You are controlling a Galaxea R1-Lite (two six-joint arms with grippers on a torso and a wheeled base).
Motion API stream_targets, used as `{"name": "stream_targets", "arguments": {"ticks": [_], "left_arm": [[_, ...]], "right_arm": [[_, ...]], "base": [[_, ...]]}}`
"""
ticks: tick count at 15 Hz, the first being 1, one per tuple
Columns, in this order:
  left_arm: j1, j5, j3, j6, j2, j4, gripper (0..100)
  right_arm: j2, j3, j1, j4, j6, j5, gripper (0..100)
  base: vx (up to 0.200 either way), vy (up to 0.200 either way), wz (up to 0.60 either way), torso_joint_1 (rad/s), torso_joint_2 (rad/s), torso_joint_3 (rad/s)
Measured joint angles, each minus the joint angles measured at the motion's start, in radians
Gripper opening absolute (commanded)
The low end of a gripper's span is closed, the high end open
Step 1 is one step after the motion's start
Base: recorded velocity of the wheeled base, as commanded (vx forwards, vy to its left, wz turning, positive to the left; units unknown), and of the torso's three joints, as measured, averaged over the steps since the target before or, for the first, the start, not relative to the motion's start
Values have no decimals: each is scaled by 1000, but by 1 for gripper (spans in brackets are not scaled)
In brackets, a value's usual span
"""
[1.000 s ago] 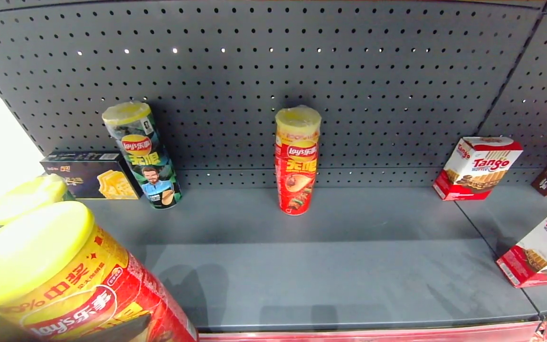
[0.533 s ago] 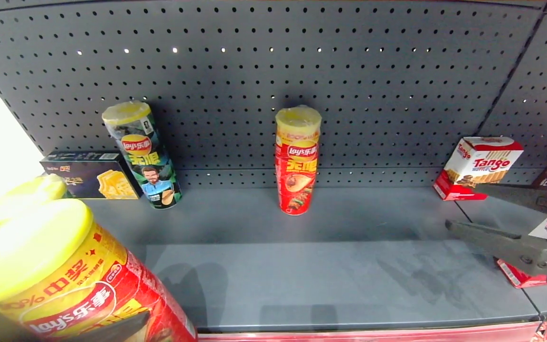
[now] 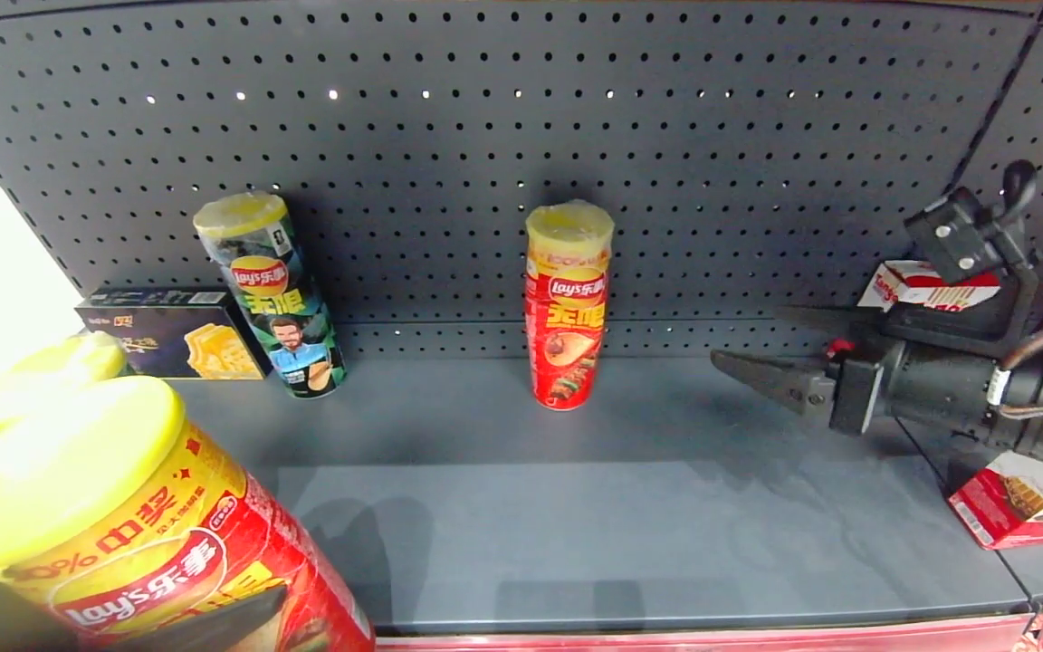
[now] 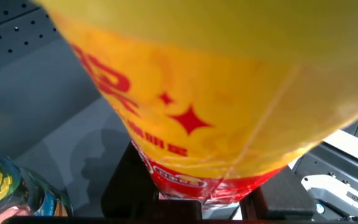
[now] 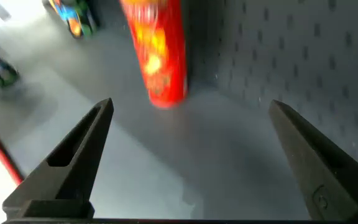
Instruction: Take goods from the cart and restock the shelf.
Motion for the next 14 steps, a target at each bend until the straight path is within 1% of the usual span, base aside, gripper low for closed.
{"name": "stream_targets", "arguments": {"ticks": [3,4,6,7,9,10,14], "left_arm": [[0,0,3,-1,1,0,0],[0,0,3,-2,2,0,0],[1,0,3,-3,2,0,0],[1,0,2,-3,1,0,0],[1,0,2,-3,1,0,0],[1,-1,3,-3,0,0,0],[-1,-7,7,-3,-1,0,0]], "right_arm": [[106,-150,-15,-3,-15,56,100],[142,-202,-18,-4,-38,95,100],[204,-270,-22,-3,-86,213,100],[225,-284,-24,-3,-94,242,100],[259,-301,-26,-9,-108,404,100],[275,-312,-26,-11,-114,427,100],[338,-390,-26,-8,-115,450,100]], "base": [[0,0,0,0,0,0],[0,0,0,0,0,0],[0,0,0,0,0,0],[0,0,0,0,0,0],[0,0,0,0,0,0],[0,0,0,0,0,0],[0,0,0,0,0,0]]}}
